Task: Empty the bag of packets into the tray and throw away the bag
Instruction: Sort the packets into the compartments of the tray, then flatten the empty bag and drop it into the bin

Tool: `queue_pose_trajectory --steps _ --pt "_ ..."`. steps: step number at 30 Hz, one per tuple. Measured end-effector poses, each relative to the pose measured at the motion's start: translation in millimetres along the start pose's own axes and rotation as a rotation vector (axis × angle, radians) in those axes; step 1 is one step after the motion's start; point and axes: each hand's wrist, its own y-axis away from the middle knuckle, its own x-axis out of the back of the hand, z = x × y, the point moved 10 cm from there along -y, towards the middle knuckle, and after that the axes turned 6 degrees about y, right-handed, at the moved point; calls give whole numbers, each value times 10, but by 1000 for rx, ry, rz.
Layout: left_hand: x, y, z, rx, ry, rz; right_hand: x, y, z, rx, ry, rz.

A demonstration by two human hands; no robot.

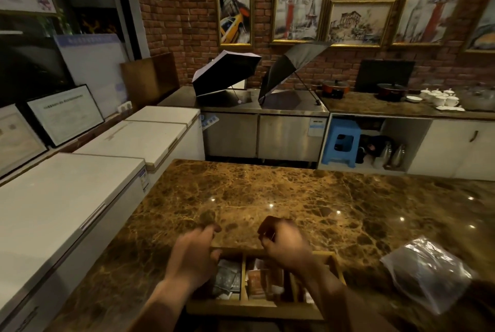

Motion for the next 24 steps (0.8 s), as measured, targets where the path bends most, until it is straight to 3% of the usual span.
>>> queue_pose_trajectory --steps 6,14,19,24 --pt "-198 -246 656 -17 91 -88 558 244 730 -128 9 111" --pt "-898 -288 2033 -233 119 -210 1308 869 2105 -380 102 242" --pt "-1346 -260 2657 -276 181 -315 1679 1250 2821 -488 129 330" --pt "-1720 -293 3174 -321 218 -379 1776 1471 3396 -547 151 313"
